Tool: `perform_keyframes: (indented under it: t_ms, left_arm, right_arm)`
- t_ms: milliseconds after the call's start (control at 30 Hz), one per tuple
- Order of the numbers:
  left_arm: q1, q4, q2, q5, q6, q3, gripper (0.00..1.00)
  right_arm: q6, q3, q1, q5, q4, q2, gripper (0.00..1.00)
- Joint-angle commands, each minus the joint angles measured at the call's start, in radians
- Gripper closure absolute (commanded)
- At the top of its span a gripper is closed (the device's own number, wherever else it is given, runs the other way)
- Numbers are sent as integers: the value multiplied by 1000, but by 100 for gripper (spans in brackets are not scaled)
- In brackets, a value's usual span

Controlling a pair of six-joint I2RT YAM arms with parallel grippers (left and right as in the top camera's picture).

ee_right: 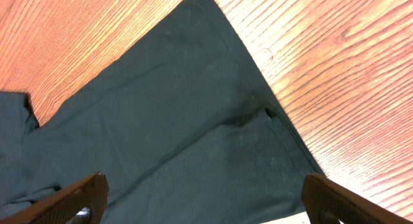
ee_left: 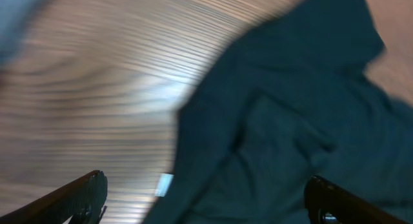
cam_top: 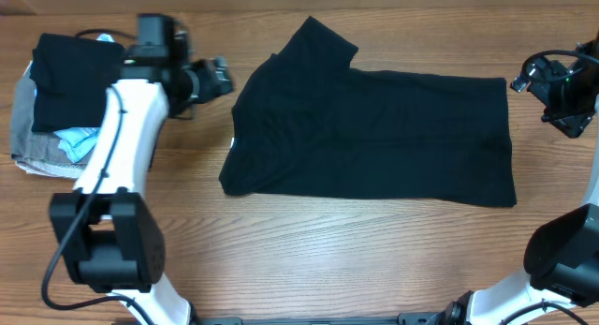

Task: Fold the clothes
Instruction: 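Move the left gripper from the folded stack to the shirt's top left corner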

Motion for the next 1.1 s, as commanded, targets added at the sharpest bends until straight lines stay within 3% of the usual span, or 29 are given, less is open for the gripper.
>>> perform_keyframes:
  t_ms: [0,233,733,833,933,1000,1067]
  left_arm:
    - [-128,9,20,-85,72,92,0]
    - [-277,113,66,-247,124,186,0]
    - [-288,364,289,-227,91,185,0]
    - [-286,395,335,-229,91,185,23]
    - [-286,401,377,-229,91,185,59]
    - [-286,397,408,-229,91,185,73]
    - [-286,391,436,-229,91,185,77]
  right_arm:
    - [1,0,-3,-1,6,-1,0]
    - [2,0,-3,-1,6,-1,0]
    - [1,0,-3,-1,6,-1,0]
    - [1,0,-3,-1,6,-1,0]
    - [1,0,-3,-1,6,-1,0]
    - [1,0,-3,-1,6,-1,0]
    - [1,0,-3,-1,6,-1,0]
